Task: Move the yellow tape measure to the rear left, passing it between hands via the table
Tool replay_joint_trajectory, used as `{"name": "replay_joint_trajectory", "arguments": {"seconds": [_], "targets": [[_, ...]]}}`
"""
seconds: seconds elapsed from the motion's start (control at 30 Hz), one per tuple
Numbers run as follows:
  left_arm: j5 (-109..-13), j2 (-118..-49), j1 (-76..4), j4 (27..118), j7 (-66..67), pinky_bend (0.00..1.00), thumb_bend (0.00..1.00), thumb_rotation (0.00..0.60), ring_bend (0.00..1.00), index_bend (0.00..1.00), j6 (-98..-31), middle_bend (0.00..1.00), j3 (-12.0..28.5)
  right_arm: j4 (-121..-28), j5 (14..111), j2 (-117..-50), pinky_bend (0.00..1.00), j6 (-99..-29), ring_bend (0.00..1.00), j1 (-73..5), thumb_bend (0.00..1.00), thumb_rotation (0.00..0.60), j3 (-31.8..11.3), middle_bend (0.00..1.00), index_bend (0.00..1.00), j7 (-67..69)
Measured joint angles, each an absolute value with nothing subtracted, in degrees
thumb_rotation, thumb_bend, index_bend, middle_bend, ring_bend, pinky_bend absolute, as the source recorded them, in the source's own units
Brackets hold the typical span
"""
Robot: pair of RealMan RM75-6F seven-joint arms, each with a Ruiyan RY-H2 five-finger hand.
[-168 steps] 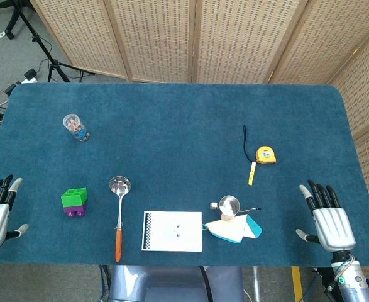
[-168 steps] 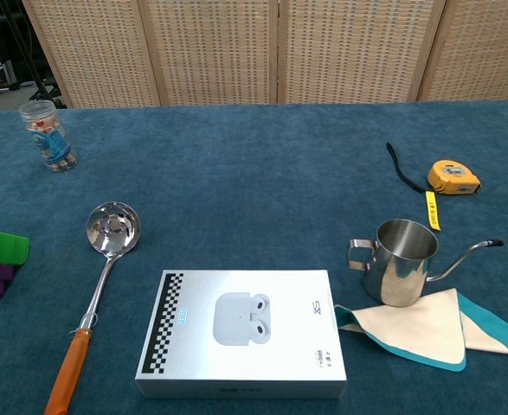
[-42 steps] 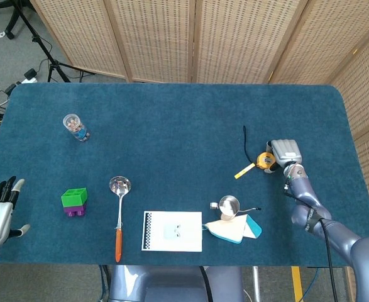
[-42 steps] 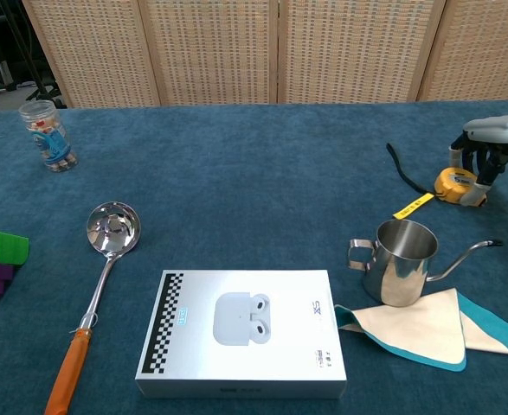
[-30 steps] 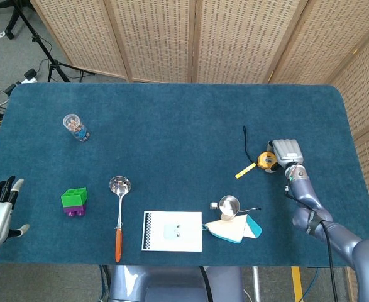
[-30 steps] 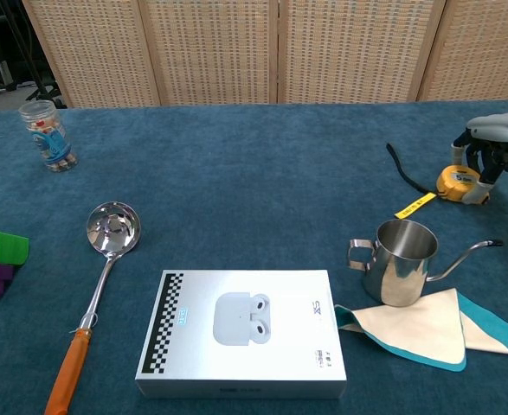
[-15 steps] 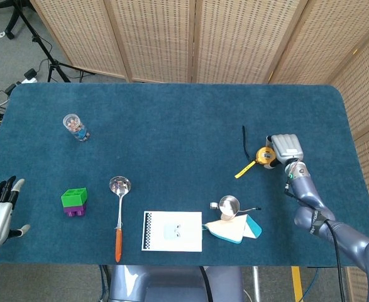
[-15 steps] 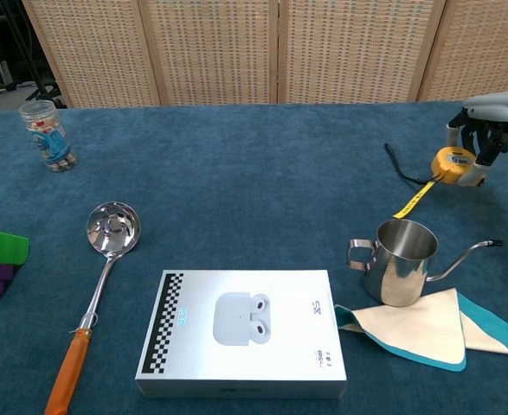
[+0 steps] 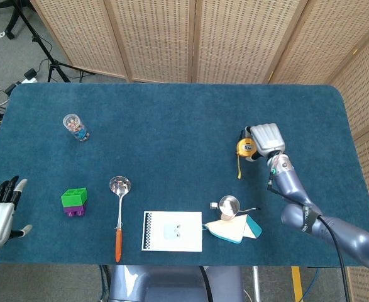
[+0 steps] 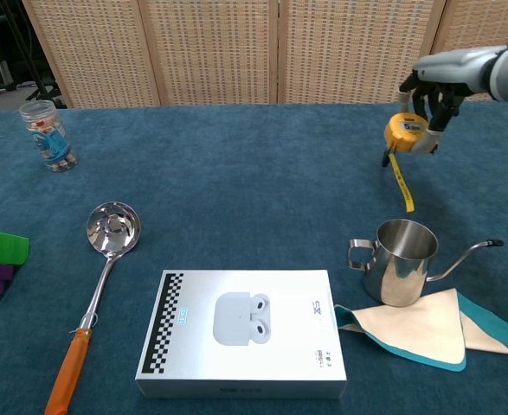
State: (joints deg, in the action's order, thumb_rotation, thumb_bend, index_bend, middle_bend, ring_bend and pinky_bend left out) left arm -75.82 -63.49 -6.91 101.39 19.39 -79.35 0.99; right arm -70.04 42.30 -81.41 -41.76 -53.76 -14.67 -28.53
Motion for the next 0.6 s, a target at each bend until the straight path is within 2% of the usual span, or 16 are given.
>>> {"name": "replay_joint_trajectory", "arguments": {"seconds": [0.33,0.6], "targets": [[-78.09,-63.15,-6.9,101.59,17.32,0.0,0.0,0.6,0.0,0.0,-79.07,0.0,0.18,-70.77,34.42,-85.07,0.52,-42.92,0.49,-61.55,0.23,0.6,-16.51,0.54,0.69,-35.63],[-77.58,-63.03,-7.23,100.69,15.48,0.0,0.0,0.6,0.0,0.0,-77.88,0.0,0.31,-66.63,30.04,-90.56,0.52,-41.45,0.49,-67.82,0.23,0.6,-17.62,0.54,0.69,-38.35]]}}
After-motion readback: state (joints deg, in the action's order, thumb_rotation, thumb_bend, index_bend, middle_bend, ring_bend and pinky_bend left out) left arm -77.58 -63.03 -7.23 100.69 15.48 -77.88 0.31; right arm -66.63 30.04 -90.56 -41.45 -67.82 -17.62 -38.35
